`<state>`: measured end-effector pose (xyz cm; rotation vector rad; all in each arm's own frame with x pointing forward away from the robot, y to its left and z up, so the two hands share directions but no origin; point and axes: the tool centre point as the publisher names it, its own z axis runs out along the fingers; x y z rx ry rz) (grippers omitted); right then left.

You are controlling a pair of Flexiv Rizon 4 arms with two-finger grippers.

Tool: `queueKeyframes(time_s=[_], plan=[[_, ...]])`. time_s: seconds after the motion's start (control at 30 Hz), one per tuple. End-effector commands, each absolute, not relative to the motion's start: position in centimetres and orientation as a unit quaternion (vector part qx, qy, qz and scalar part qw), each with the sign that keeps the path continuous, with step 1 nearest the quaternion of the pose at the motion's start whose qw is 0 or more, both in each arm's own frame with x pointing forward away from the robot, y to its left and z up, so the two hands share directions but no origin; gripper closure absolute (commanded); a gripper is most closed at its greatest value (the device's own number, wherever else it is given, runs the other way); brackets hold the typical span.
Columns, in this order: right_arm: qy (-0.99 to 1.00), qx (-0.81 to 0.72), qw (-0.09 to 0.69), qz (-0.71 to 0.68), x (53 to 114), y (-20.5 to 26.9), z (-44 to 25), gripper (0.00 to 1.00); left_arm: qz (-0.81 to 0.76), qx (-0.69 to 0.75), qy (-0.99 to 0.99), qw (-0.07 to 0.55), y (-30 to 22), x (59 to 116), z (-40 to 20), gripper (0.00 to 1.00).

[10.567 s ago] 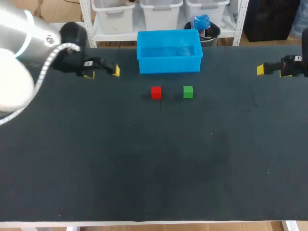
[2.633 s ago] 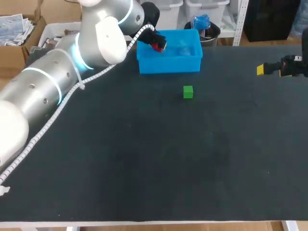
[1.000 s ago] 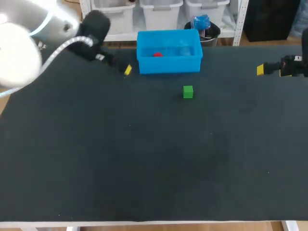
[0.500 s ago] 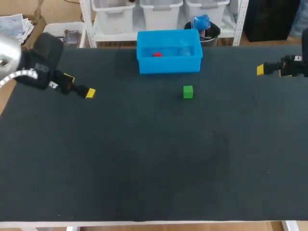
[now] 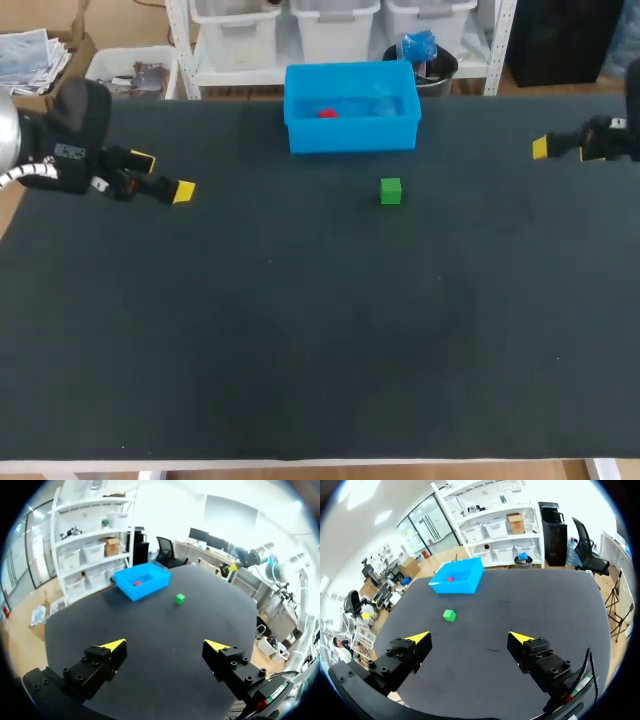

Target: Use the left arm to pick the red cube and place it into the blue plastic box first, then use the right arm to grasp the green cube and put it into the same blue plastic box after the first action is fully finished.

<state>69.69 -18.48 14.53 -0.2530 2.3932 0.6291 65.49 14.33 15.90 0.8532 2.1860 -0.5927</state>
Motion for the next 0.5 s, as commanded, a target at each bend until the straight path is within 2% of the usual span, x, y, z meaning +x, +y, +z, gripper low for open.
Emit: queueKeyframes(time_s=[0.03, 0.27, 0.5], plan=[[0.938, -0.11, 0.279, 0.173, 71.8, -16.1, 14.8, 0.0, -0.233, 0.329, 0.841, 0.361, 14.4, 65.5, 15.7, 0.0], [0.957, -0.134, 0.234, 0.104, 74.2, -10.7, 14.3, 0.0, -0.233, 0.329, 0.841, 0.361, 14.4, 65.5, 15.7, 0.0], [0.97, -0.119, 0.199, 0.068, 75.5, -7.2, 11.9, 0.0, -0.233, 0.329, 0.841, 0.361, 14.4, 65.5, 15.7, 0.0]])
